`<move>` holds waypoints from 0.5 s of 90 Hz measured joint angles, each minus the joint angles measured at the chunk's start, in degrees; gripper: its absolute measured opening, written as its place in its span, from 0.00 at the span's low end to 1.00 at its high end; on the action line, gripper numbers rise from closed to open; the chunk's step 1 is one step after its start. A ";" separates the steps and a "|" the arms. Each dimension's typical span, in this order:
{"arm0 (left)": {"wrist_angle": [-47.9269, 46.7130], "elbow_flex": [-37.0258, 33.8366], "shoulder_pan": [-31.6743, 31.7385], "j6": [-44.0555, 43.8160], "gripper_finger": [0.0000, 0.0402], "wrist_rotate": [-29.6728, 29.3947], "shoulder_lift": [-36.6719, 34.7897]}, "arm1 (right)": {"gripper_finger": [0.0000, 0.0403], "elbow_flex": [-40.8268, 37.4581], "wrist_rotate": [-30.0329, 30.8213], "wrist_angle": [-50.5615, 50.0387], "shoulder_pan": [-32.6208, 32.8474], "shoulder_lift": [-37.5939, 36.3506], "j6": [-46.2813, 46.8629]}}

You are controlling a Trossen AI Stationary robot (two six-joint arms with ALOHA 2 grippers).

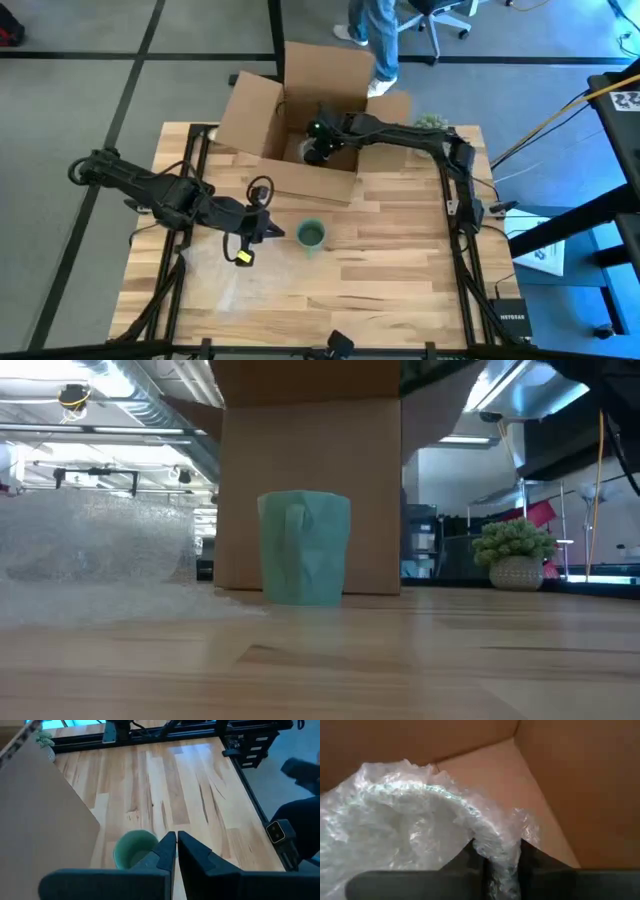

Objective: Wrap mug
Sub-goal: Put the white mug into the brown box, then move the box to the top

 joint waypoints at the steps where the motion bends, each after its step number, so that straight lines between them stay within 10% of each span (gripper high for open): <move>1: 0.00 0.00 0.00 0.00 0.00 0.00 0.00 | 0.13 0.00 -0.01 -0.03 0.00 0.10 0.00; 45: 0.05 -0.07 -0.01 -0.33 0.00 0.00 1.14 | 0.60 12.85 0.01 -12.00 0.40 -3.11 -2.00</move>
